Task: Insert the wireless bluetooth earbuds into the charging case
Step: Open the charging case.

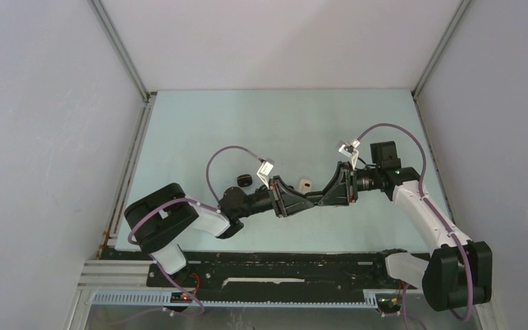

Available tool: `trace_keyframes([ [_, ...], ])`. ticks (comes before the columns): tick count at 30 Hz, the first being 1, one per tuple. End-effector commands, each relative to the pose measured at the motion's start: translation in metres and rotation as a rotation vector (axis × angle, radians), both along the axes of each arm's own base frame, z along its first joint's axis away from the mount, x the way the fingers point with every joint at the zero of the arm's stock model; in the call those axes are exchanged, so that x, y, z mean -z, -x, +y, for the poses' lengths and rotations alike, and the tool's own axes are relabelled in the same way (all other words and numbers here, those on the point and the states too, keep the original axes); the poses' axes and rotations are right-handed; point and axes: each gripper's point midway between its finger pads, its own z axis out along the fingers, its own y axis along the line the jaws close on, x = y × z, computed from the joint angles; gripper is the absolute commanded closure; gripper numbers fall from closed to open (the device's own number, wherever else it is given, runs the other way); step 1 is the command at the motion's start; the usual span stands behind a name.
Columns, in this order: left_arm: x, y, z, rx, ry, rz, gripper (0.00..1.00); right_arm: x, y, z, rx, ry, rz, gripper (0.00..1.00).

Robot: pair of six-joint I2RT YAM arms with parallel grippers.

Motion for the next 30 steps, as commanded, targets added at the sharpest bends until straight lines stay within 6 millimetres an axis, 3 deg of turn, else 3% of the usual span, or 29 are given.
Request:
trace_keyframes([
  [1, -0.021, 0.011, -0.001, 0.044, 0.058, -0.095, 0.77, 0.0, -0.002, 0.002, 0.005, 0.022, -0.093, 0.68],
  [4, -0.016, 0.016, 0.002, 0.048, 0.04, -0.173, 0.84, -0.001, -0.003, 0.0, 0.019, 0.041, -0.135, 0.51],
  [8, 0.003, 0.023, 0.009, 0.043, -0.013, -0.257, 0.88, 0.002, -0.002, -0.003, 0.028, 0.121, -0.253, 0.39],
  [12, 0.025, 0.028, 0.014, 0.025, -0.078, -0.317, 0.89, 0.017, -0.002, -0.005, 0.011, 0.27, -0.36, 0.39],
  [17, 0.049, 0.038, 0.012, 0.019, -0.186, -0.426, 0.9, 0.021, 0.009, -0.001, -0.071, 0.31, -0.43, 0.4],
  [21, 0.048, 0.046, 0.012, 0.027, -0.19, -0.485, 0.9, 0.028, 0.014, 0.004, -0.115, 0.339, -0.45, 0.4],
  [30, 0.047, 0.039, 0.019, -0.048, -0.204, -0.552, 0.91, 0.044, 0.031, 0.014, -0.213, 0.379, -0.412, 0.41],
])
